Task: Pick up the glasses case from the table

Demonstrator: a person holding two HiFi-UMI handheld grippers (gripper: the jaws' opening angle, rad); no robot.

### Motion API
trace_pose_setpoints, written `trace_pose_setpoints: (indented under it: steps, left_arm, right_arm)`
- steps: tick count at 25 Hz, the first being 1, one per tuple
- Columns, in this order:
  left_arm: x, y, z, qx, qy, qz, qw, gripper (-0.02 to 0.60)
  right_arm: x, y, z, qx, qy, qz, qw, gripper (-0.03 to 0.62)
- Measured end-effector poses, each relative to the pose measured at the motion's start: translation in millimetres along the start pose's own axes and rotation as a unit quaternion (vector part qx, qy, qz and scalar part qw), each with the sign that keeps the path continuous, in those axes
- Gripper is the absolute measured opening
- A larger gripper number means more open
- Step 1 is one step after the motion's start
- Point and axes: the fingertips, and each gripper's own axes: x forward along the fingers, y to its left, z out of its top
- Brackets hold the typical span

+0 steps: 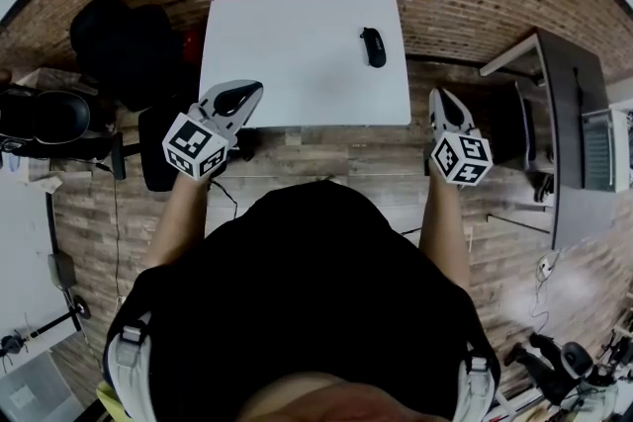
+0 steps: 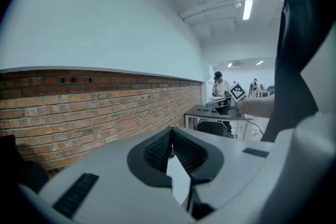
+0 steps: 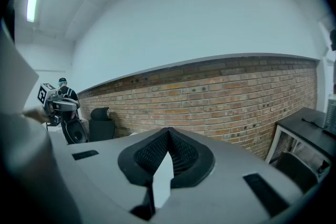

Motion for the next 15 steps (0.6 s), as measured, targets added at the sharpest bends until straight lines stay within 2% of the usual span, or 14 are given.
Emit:
trace_pose_setpoints:
  steps: [15]
  left_arm:
    - [32.2,-8.2,4.3,0.001,0.009,0.013,0.9999,0.011]
  right_arm:
    - [17.5,-35.7,6.5,0.007,-0.008,0.02,1.0,0.014]
